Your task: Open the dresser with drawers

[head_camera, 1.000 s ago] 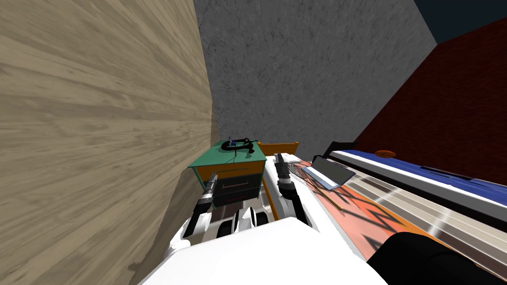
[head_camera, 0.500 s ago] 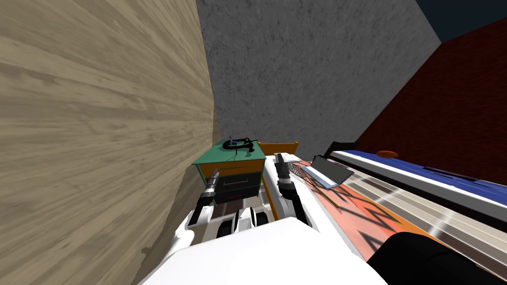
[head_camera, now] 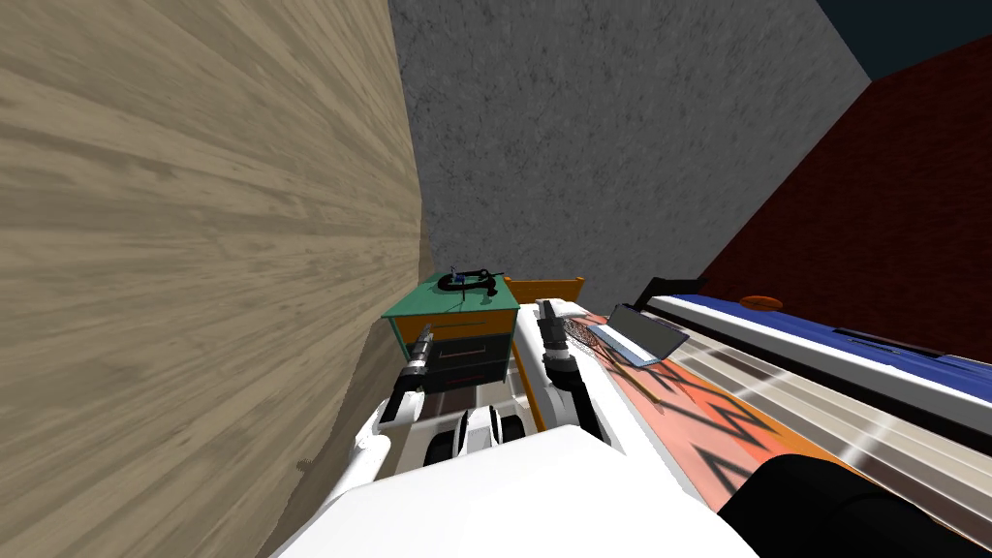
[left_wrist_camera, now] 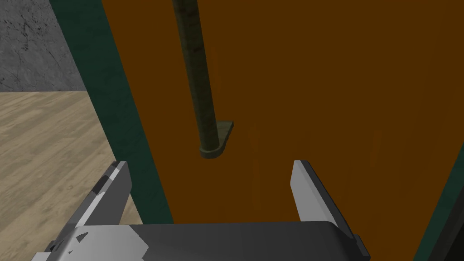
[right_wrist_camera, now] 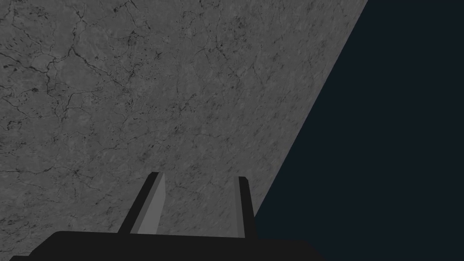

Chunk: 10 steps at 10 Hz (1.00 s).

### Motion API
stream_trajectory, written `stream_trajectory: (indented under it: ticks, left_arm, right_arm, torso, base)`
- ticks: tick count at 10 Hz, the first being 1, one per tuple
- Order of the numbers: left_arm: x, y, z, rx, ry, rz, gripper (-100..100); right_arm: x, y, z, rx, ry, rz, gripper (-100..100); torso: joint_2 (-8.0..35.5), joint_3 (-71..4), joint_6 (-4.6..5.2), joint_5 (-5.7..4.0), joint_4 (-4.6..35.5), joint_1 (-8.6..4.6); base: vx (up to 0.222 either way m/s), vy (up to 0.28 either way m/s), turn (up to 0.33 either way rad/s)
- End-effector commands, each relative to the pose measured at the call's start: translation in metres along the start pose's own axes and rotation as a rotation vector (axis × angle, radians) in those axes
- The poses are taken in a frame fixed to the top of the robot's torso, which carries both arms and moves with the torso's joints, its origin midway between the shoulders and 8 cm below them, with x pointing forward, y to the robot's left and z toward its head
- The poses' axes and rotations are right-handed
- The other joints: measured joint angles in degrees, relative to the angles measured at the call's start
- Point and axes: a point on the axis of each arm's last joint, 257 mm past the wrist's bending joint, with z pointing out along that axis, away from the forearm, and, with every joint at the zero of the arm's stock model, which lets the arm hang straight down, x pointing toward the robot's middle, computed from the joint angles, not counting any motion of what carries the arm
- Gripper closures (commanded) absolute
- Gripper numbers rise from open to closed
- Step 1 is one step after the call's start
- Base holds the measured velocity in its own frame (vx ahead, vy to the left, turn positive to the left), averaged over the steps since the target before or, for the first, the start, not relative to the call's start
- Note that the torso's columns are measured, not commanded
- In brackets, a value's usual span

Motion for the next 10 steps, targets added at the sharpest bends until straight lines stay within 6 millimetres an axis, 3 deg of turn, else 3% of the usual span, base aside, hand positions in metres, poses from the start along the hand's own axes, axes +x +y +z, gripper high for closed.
stream_trajectory:
  ticks: [1, 5, 6, 9, 10]
  left_arm:
    - [0.019, 0.0, 0.014, -0.029, 0.001, -0.044, -100]
    - [0.052, -0.002, 0.021, -0.05, -0.003, -0.123, -100]
    - [0.047, -0.002, 0.02, -0.047, -0.002, -0.11, -100]
    - [0.074, -0.013, 0.038, -0.048, 0.0, -0.112, -100]
    - [0.068, -0.013, 0.033, -0.044, -0.001, -0.114, -100]
  right_arm:
    - [0.0, 0.0, 0.0, 0.0, 0.0, 0.0, 0]
    - [0.0, 0.0, 0.0, 0.0, 0.0, 0.0, 0]
    - [0.0, 0.0, 0.0, 0.0, 0.0, 0.0, 0]
    - [0.0, 0.0, 0.0, 0.0, 0.0, 0.0, 0]
    - [0.0, 0.0, 0.0, 0.0, 0.0, 0.0, 0]
  torso:
    - [-0.01, -0.01, -0.01, -0.01, 0.0, -0.01]
    - [-0.07, -0.04, -0.01, 0.0, -0.02, 0.03]
    - [-0.06, -0.04, -0.01, 0.01, -0.02, 0.03]
    - [-0.14, -0.09, -0.01, 0.05, -0.04, 0.19]
    - [-0.08, -0.05, -0.01, 0.03, -0.02, 0.12]
  base:
    - [-0.057, -0.016, 0.031]
    - [-0.034, -0.006, 0.011]
    - [-0.008, -0.001, -0.001]
    - [0.04, 0.074, 0.008]
    - [0.023, 0.043, -0.002]
